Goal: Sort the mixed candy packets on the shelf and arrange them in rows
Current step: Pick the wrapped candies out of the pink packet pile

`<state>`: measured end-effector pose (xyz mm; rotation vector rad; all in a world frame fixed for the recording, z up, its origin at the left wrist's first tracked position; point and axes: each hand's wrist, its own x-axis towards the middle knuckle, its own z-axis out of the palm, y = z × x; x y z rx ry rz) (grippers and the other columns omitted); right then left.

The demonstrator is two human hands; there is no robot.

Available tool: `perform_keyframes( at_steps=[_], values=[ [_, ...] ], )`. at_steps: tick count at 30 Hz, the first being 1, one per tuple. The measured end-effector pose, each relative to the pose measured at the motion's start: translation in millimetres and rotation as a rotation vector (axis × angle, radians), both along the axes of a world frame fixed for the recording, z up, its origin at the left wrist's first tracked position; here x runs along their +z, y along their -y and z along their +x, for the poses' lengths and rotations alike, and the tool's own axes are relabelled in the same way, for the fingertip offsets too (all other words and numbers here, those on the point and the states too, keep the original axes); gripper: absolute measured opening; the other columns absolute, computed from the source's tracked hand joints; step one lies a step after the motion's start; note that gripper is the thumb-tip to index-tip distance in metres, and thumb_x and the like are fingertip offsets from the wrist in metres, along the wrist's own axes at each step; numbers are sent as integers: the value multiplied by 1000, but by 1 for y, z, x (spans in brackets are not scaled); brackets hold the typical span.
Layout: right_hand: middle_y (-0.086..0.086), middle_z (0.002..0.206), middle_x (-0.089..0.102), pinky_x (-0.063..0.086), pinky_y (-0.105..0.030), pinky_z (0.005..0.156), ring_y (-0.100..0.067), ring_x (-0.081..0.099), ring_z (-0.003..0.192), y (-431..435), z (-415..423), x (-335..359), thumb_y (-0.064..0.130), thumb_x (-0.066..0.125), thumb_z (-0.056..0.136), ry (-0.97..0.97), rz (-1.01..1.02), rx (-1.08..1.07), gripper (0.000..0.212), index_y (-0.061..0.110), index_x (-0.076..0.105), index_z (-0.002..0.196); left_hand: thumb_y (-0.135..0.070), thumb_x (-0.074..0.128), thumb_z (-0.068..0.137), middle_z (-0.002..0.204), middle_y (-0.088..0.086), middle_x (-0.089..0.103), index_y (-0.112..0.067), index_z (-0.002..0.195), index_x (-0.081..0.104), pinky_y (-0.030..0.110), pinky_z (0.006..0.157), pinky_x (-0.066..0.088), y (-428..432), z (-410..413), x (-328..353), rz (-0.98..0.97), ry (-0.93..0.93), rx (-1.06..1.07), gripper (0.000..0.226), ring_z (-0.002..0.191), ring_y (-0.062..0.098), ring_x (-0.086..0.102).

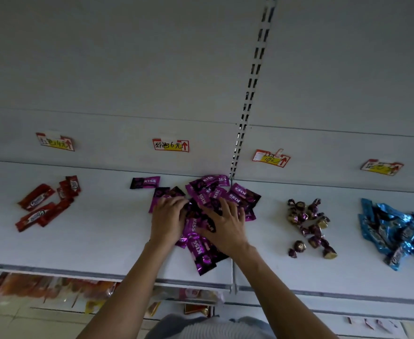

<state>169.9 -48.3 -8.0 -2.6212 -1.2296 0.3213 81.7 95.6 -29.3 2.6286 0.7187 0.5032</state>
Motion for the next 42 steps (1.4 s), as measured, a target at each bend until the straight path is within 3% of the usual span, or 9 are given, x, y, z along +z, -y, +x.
perform_keyframes(
  at_steps=[4, 10, 15, 19, 25, 31, 35, 38, 42],
  values=[
    [-4, 153, 25, 14, -41, 115, -25, 20, 140, 4, 8, 0, 46, 47, 93, -16, 121, -73, 52, 34, 34, 142, -14, 60, 88, 130, -5, 57, -20, 130, 55, 40, 94, 42, -7, 2, -4, -9, -45, -43, 43, 111, 26, 48],
    [-9, 141, 43, 43, -44, 100, -29, 43, 127, 2, 17, -4, 26, 43, 98, -178, 288, -168, 39, 19, 47, 136, -27, 56, 90, 132, 1, 52, -18, 131, 52, 43, 103, 35, -11, 15, -3, -39, -158, 15, 42, 124, 29, 40],
    [-12, 127, 54, 46, -38, 97, -30, 52, 115, 8, 17, -2, 13, 50, 95, -134, 425, -152, 32, 6, 57, 125, -26, 67, 83, 113, 6, 60, -17, 111, 66, 42, 96, 38, -15, 24, 0, -84, -67, 53, 29, 113, 29, 48],
    [-18, 133, 49, 46, -45, 94, -37, 44, 123, 14, 19, -5, 17, 64, 87, -2, 508, -292, 41, 7, 57, 126, -18, 72, 77, 91, 1, 65, -15, 86, 66, 39, 87, 43, -17, 29, 3, -161, 49, 39, 11, 93, 25, 58],
    [-11, 156, 12, 9, -43, 118, -24, 7, 144, 13, 30, -5, 49, 33, 97, -115, 142, -439, 59, 22, 21, 148, -10, 66, 84, 85, -4, 62, -9, 91, 61, 7, 61, 40, -14, 26, 21, -472, 279, 179, 8, 77, 9, 57],
    [-8, 158, -1, -7, -39, 116, -21, -6, 145, -11, 1, -3, 55, 22, 96, -120, 13, -262, 63, 24, 11, 150, -18, 66, 85, 91, -4, 63, -12, 102, 65, 12, 62, 40, -13, 9, 43, -586, 384, 287, 18, 78, 7, 58],
    [-6, 157, 11, 12, -40, 118, -22, 6, 144, -1, -2, 4, 51, 36, 95, -175, 259, -250, 61, 24, 19, 148, -16, 61, 89, 88, 0, 66, -10, 106, 66, 14, 57, 39, -11, -20, 45, -617, 386, 377, 19, 71, 8, 58],
    [-5, 158, 1, 5, -38, 117, -21, -2, 145, 20, -11, 6, 71, 36, 82, -178, 173, -279, 87, 25, 5, 150, -15, 61, 88, 79, -8, 63, -11, 102, 66, 13, 59, 41, -5, -42, 37, -728, 390, 464, 16, 71, 3, 57],
    [-5, 151, -27, -16, -38, 112, -21, -25, 138, 21, -40, -7, 96, 3, 45, -129, -16, -15, 120, 31, -22, 142, -16, 62, 88, 85, -6, 64, -14, 99, 65, 22, 69, 46, 5, -51, 35, -851, 391, 474, 12, 84, 15, 63]
  ],
)
